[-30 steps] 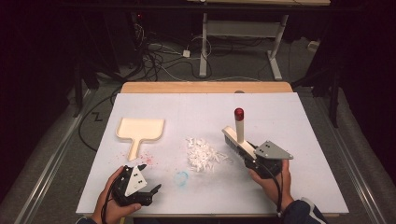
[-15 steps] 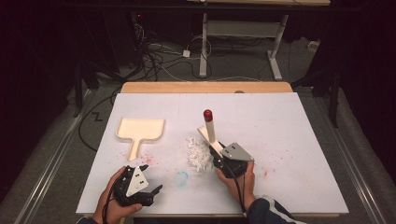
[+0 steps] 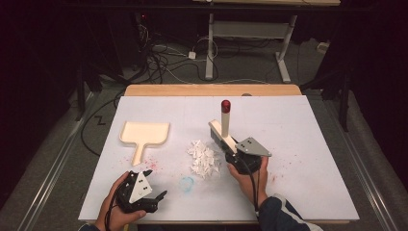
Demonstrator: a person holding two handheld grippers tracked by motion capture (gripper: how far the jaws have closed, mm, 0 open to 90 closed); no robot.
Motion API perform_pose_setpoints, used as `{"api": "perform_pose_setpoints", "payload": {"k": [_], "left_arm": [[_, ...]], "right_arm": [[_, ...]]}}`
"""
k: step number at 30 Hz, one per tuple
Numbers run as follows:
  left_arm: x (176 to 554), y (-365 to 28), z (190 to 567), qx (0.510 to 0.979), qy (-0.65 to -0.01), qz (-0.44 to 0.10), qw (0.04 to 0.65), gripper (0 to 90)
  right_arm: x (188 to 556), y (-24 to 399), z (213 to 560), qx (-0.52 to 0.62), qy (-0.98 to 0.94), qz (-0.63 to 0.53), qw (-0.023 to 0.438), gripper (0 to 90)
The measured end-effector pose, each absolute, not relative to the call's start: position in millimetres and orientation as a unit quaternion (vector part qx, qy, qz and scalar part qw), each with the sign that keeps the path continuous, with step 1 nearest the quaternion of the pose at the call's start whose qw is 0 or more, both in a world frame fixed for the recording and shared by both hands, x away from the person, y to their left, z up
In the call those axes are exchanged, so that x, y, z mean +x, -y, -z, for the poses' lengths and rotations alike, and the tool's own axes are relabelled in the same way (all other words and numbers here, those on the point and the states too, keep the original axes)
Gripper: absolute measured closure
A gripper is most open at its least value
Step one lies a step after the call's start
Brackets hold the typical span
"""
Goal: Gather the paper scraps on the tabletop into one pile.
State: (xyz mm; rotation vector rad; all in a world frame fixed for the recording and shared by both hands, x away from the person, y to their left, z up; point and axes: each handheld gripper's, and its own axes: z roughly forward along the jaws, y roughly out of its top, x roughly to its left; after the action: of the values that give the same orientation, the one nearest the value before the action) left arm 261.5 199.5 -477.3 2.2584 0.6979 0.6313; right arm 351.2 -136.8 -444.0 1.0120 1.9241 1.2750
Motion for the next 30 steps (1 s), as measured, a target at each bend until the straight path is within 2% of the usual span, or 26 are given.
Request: {"api": "perform_pose_setpoints", "payload": {"k": [5,12,24,30], "left_arm": [[261,-199,477,0.868,-0.266,-0.244,0.341,17.8],[262,-201,476,0.867,-0.267,-0.246,0.341,17.7],[262,-201,476,0.866,-0.272,-0.249,0.338,17.7],[262,-201,476,0.866,-0.274,-0.25,0.336,17.7]], "right_arm": [[342,156,428,0.354,-0.743,-0.492,0.283,68.4],[325,180,412,0.323,-0.757,-0.498,0.274,68.4],[301,230,401,0.293,-0.779,-0.489,0.262,68.4],[286,250,399,0.279,-0.8,-0.472,0.242,68.4]]}}
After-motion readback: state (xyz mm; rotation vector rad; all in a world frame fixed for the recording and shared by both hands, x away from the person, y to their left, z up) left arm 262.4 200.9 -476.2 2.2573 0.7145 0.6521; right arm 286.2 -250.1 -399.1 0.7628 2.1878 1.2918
